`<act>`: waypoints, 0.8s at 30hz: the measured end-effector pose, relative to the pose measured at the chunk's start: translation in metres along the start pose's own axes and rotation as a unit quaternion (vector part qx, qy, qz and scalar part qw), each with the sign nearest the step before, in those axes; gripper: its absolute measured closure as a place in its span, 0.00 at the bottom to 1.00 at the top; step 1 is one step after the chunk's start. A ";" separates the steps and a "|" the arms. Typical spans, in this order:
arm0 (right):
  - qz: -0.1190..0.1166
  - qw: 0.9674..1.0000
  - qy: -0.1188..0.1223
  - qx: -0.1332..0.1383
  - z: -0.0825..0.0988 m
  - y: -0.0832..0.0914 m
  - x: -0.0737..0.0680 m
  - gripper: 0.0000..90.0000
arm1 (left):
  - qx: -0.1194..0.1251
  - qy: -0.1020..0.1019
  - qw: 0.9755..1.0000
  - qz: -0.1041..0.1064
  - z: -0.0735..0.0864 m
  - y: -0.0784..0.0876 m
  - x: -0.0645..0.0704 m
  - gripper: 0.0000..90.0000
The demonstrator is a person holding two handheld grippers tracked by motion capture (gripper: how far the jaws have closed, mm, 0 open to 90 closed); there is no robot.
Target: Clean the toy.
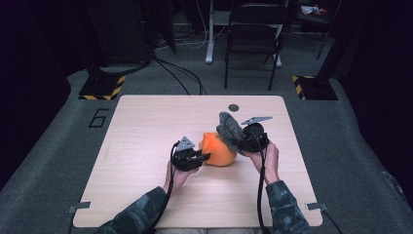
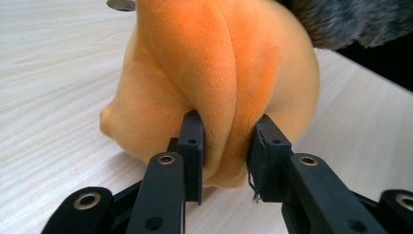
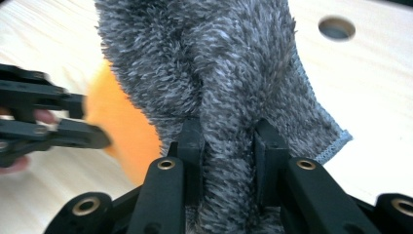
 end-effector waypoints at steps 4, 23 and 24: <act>-0.006 1.000 0.029 0.002 -0.008 0.008 -0.025 0.77 | -0.009 0.011 1.000 0.014 -0.001 0.004 0.006 0.77; 0.034 0.996 0.066 -0.047 0.005 -0.031 -0.024 0.77 | -0.027 -0.030 0.999 0.001 0.004 -0.006 0.001 0.69; 0.032 0.996 0.063 -0.049 0.006 -0.031 -0.021 0.77 | -0.026 -0.031 0.999 0.001 0.004 -0.007 0.001 0.69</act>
Point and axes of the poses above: each handheld gripper's, and its own axes: y roughly backward along the jaws, z roughly out of its underside, x roughly to its right, the point moved 2 cm from there along -y, roughly forward along the jaws, and after that the axes turned 5 degrees about -x, right-handed, at the moved point
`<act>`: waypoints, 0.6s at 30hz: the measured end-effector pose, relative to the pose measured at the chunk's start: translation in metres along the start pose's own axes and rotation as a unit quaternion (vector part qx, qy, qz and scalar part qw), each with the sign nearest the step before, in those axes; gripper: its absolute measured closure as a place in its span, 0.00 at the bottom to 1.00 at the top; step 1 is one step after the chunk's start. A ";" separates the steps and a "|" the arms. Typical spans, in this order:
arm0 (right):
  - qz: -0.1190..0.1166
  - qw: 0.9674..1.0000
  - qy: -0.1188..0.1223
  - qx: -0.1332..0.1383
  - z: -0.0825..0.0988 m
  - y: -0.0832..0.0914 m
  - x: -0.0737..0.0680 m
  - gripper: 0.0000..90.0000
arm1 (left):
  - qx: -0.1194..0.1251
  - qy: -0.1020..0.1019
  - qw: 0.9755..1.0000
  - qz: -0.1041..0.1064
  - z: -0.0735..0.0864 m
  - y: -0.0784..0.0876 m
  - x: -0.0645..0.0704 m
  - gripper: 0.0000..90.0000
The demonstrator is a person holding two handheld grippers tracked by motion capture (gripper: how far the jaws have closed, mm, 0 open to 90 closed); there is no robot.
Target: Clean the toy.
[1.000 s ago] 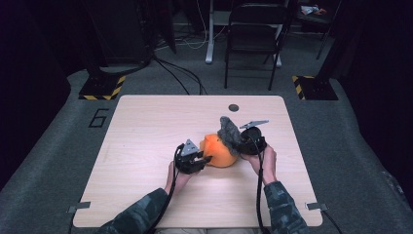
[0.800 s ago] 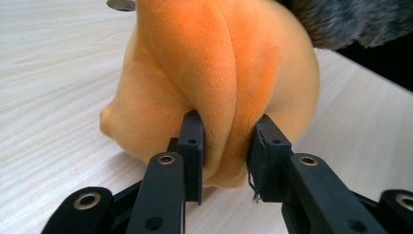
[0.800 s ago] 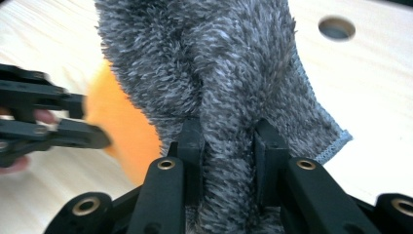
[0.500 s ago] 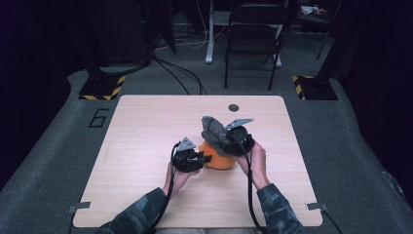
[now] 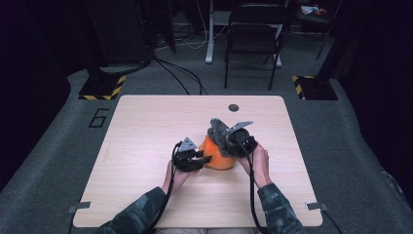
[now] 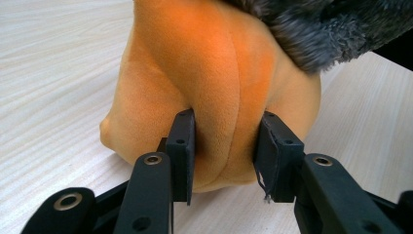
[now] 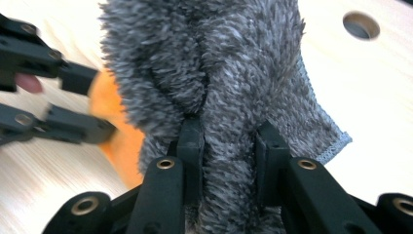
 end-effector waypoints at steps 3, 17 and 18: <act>-0.021 1.000 -0.018 -0.007 0.006 -0.001 0.010 0.77 | -0.001 -0.005 1.000 0.002 0.000 0.000 0.000 0.69; -0.028 0.995 -0.071 -0.058 0.031 -0.019 0.045 0.77 | 0.010 -0.008 1.000 0.016 0.001 -0.001 -0.002 0.68; -0.031 0.995 -0.079 -0.059 0.032 -0.020 0.046 0.77 | 0.010 -0.008 1.000 0.017 0.001 -0.001 -0.002 0.68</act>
Point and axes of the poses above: each handheld gripper's, and its own axes: y roughly backward along the jaws, z roughly out of its underside, x roughly to its right, the point moved 2 cm from there along -y, roughly forward along the jaws, and after that the axes turned 5 degrees about -x, right-handed, at the moved point
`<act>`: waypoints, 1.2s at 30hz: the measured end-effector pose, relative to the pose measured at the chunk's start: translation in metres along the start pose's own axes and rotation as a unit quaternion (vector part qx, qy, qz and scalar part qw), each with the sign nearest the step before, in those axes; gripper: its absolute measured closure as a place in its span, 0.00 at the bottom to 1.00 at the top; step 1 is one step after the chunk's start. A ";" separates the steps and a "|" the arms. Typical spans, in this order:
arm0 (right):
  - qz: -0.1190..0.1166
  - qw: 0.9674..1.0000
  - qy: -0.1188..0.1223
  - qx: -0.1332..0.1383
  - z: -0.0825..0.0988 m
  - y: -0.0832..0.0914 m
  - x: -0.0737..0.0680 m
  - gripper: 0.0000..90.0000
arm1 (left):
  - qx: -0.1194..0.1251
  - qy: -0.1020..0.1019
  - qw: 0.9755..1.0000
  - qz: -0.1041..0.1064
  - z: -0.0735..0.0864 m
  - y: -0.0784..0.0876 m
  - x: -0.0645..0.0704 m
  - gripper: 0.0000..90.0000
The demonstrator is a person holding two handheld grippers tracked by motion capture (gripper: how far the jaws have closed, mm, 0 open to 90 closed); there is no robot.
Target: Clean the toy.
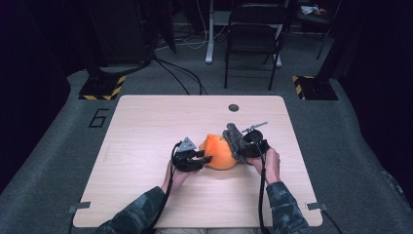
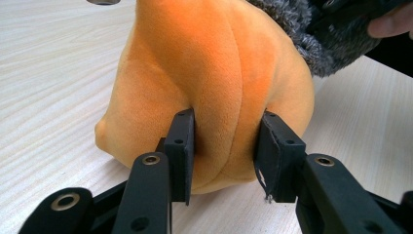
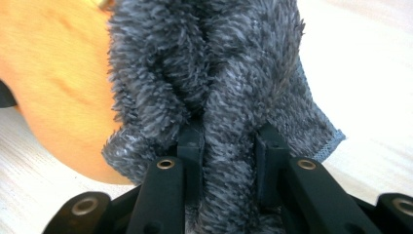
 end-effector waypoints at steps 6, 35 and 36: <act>0.008 0.999 -0.020 -0.033 0.010 -0.019 0.014 0.78 | 0.000 -0.002 1.000 0.007 0.001 0.000 -0.003 0.68; -0.047 0.989 0.023 0.137 -0.037 0.051 -0.057 0.79 | 0.003 -0.011 1.000 -0.009 -0.001 0.001 0.004 0.67; -0.050 0.989 0.018 0.141 -0.038 0.050 -0.059 0.79 | 0.001 -0.014 1.000 -0.008 -0.001 0.001 0.005 0.67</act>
Point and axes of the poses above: each handheld gripper's, and its own axes: y roughly backward along the jaws, z roughly out of its underside, x roughly to its right, the point moved 2 cm from there along -y, roughly forward along the jaws, and after that the axes turned 5 degrees about -x, right-handed, at the moved point
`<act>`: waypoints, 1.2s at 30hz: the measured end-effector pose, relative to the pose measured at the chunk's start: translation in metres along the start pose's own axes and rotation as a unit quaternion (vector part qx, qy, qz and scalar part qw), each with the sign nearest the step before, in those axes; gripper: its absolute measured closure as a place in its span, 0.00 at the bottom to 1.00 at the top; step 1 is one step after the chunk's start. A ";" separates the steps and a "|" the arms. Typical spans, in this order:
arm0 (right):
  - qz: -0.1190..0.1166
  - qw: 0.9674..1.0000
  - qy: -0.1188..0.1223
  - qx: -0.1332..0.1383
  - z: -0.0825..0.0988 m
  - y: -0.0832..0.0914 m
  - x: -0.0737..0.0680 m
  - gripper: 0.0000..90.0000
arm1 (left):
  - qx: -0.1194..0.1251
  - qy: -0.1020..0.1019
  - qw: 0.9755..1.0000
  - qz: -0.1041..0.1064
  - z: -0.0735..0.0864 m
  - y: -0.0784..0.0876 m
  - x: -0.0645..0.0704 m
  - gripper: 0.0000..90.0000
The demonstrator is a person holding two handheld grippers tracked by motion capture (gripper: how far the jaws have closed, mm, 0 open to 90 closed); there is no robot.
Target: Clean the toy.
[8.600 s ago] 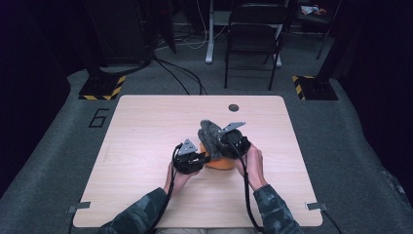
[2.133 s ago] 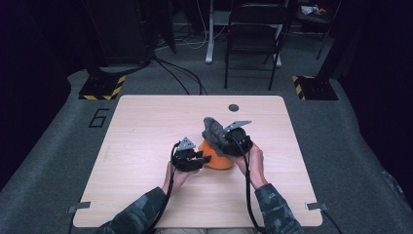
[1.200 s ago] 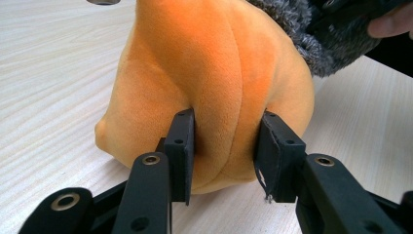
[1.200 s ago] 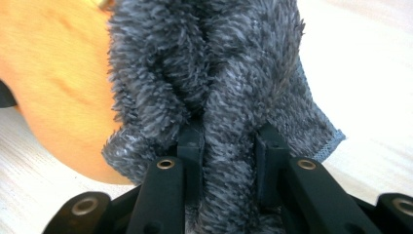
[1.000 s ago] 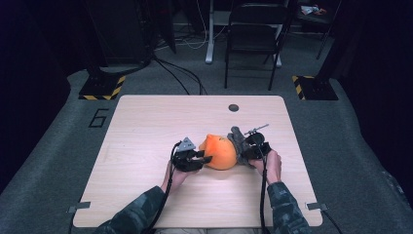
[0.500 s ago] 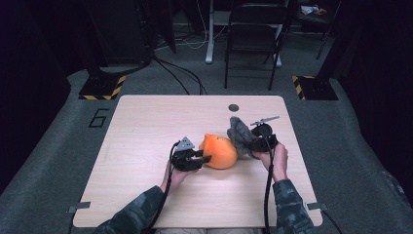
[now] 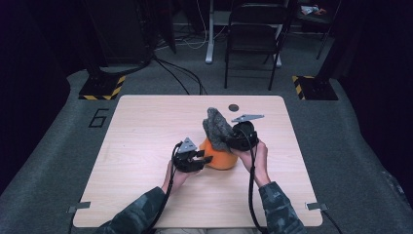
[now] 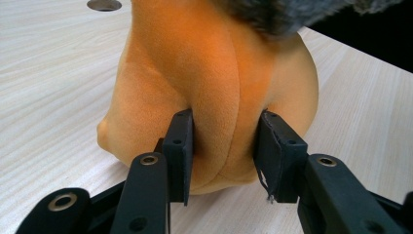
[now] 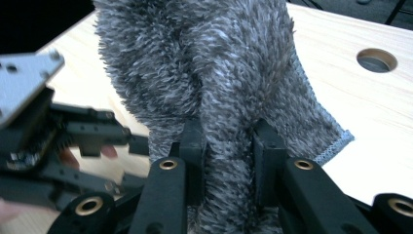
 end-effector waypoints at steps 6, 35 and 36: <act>0.040 0.998 0.028 -0.034 0.006 -0.026 -0.009 0.78 | -0.006 -0.008 1.000 -0.014 0.000 -0.002 0.003 0.67; 0.102 0.985 0.003 -0.141 0.046 -0.029 0.049 0.78 | -0.009 -0.005 1.000 -0.005 0.001 -0.002 -0.003 0.68; 0.099 0.984 -0.004 -0.148 0.048 -0.030 0.052 0.78 | -0.007 -0.005 1.000 -0.006 0.001 -0.002 -0.003 0.68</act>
Point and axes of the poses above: each handheld gripper's, and its own axes: y roughly backward along the jaws, z roughly out of its underside, x roughly to its right, the point moved 2 cm from there along -y, roughly forward along the jaws, and after that the axes turned 5 degrees about -x, right-handed, at the moved point
